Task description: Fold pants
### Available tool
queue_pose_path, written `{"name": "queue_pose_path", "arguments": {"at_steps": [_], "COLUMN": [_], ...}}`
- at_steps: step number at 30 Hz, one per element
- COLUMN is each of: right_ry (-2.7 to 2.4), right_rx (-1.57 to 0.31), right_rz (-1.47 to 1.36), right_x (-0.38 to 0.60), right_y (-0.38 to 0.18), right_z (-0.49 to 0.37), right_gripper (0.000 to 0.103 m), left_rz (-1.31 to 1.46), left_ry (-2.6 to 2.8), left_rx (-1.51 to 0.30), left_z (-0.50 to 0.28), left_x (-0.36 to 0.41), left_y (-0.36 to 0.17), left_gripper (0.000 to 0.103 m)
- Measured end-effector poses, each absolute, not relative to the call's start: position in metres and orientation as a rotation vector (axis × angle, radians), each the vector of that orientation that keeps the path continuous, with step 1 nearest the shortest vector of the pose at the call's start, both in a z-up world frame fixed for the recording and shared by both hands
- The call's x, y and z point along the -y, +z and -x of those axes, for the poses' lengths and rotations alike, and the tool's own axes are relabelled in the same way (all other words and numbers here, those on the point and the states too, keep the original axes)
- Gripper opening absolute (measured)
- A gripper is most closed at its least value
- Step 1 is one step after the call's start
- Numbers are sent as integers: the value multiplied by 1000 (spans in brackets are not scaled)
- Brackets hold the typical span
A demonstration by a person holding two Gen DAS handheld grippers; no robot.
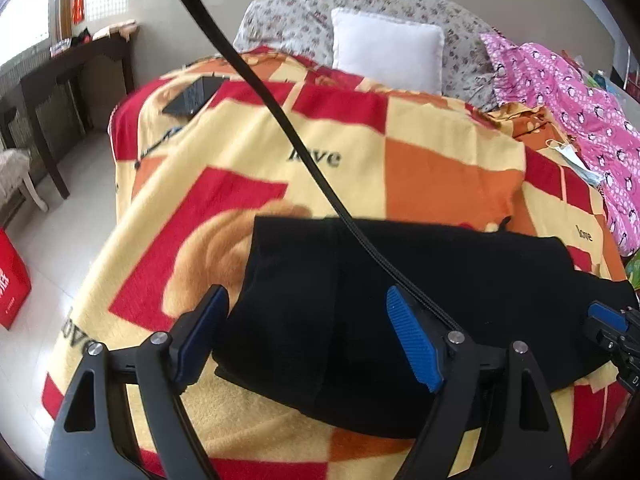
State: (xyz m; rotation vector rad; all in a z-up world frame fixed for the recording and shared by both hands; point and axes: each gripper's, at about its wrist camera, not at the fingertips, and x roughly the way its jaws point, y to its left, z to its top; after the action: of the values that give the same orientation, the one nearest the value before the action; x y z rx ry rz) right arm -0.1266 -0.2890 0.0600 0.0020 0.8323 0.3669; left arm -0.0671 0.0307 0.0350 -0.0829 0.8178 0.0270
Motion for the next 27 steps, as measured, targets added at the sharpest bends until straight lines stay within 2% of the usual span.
{"name": "queue_pose_path", "arguments": {"at_steps": [9,20,25,27], "right_ry": [199,122,104,80], "right_rx": [-835,-869,-848,-844], "right_rz": [-39,-107,-125,-133], "right_x": [355,400,409,419], "right_y": [65,44,52,55], "right_z": [153,168,177,185], "right_gripper": [37,38,48,49], "left_rz": [59,31,10,3], "left_ry": [-77,-296,-392,-417], "left_rx": [-759,-785,-802,-807], "left_z": [66,59,55,55], "left_x": [11,87,120,129], "left_y": [65,69,64,62], "left_gripper": [82,82,82,82]}}
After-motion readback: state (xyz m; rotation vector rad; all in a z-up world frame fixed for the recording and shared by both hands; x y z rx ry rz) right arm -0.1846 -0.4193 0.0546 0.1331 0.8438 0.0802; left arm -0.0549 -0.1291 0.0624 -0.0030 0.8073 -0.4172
